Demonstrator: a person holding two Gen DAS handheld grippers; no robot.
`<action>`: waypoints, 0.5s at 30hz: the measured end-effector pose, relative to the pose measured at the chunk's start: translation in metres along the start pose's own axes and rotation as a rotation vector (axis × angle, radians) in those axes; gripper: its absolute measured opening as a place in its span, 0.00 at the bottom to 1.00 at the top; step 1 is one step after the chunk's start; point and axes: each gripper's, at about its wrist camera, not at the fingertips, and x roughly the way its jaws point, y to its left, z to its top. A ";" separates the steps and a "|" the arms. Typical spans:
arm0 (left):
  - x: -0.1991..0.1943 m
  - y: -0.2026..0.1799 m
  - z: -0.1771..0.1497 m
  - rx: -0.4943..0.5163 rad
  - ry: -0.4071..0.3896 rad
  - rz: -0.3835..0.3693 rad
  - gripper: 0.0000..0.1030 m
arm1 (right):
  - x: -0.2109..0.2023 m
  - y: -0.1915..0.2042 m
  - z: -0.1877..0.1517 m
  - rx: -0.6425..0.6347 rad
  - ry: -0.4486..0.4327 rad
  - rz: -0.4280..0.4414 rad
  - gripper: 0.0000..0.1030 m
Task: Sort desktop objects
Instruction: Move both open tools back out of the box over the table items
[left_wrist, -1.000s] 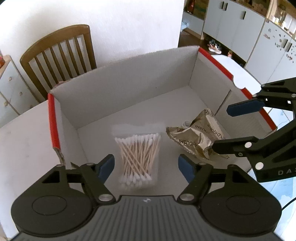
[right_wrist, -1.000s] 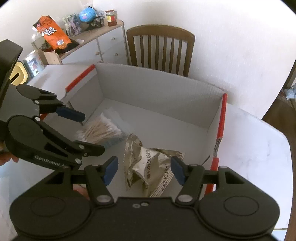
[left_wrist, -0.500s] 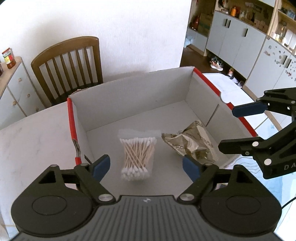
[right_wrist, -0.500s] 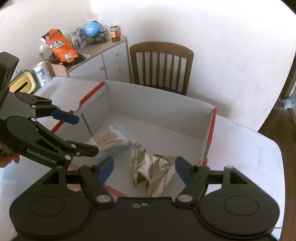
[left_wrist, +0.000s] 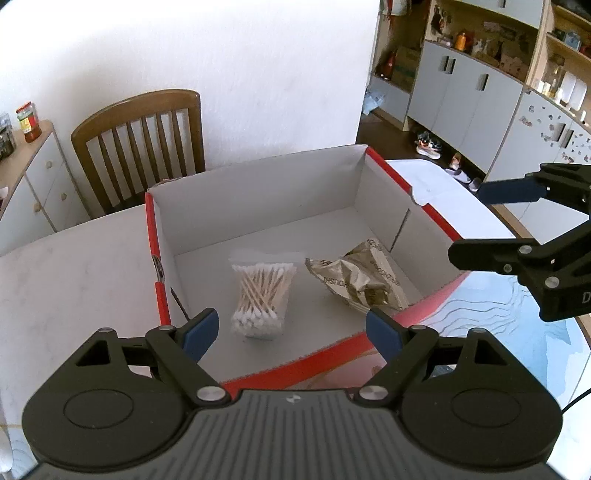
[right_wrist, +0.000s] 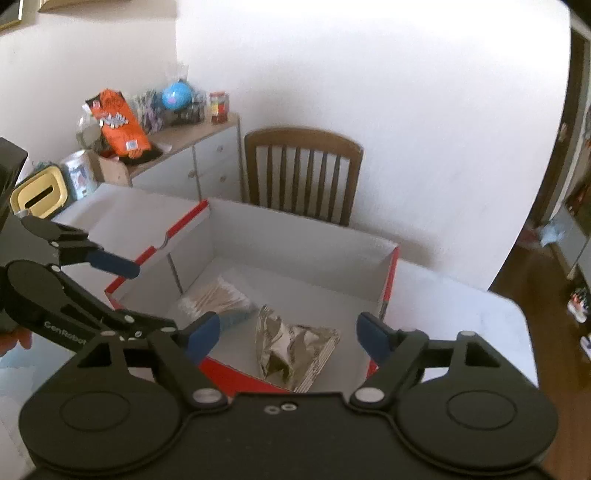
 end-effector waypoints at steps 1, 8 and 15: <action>-0.002 -0.001 -0.002 0.001 -0.004 -0.001 0.84 | -0.002 0.001 -0.002 0.003 -0.003 -0.004 0.81; -0.018 -0.002 -0.014 -0.006 -0.029 -0.017 0.84 | -0.015 0.005 -0.016 0.087 0.004 0.019 0.82; -0.039 -0.005 -0.031 -0.014 -0.068 -0.039 1.00 | -0.036 0.024 -0.028 0.083 -0.019 0.004 0.83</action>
